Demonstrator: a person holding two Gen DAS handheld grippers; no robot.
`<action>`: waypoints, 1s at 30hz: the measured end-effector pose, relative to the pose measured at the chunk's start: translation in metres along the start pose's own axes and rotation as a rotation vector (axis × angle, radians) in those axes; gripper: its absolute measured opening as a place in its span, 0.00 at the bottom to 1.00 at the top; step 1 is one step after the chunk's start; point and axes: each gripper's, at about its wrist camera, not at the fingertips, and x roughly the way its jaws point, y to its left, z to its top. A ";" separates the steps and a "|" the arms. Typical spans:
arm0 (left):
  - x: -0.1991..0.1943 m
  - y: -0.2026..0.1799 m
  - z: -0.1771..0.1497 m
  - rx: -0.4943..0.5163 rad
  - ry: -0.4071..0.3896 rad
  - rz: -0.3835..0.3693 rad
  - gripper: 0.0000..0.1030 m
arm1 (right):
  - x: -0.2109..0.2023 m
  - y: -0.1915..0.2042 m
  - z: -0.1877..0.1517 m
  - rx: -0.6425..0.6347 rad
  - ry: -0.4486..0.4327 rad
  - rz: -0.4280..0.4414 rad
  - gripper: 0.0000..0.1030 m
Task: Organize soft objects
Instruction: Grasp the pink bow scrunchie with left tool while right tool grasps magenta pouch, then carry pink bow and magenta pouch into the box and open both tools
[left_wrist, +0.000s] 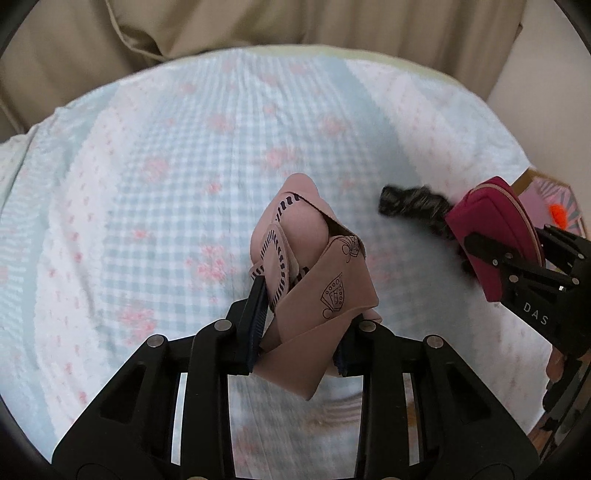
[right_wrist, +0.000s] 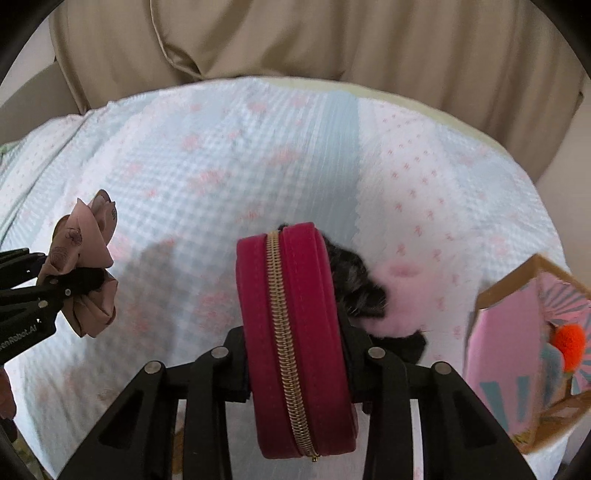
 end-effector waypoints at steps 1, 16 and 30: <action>-0.009 -0.002 0.002 -0.004 -0.009 -0.001 0.26 | -0.008 0.000 0.002 0.004 -0.006 0.000 0.31; -0.160 -0.034 0.033 -0.071 -0.140 0.015 0.26 | -0.181 -0.022 0.024 0.167 -0.131 -0.033 0.31; -0.257 -0.119 0.039 -0.073 -0.217 0.002 0.26 | -0.294 -0.094 0.004 0.224 -0.214 -0.033 0.31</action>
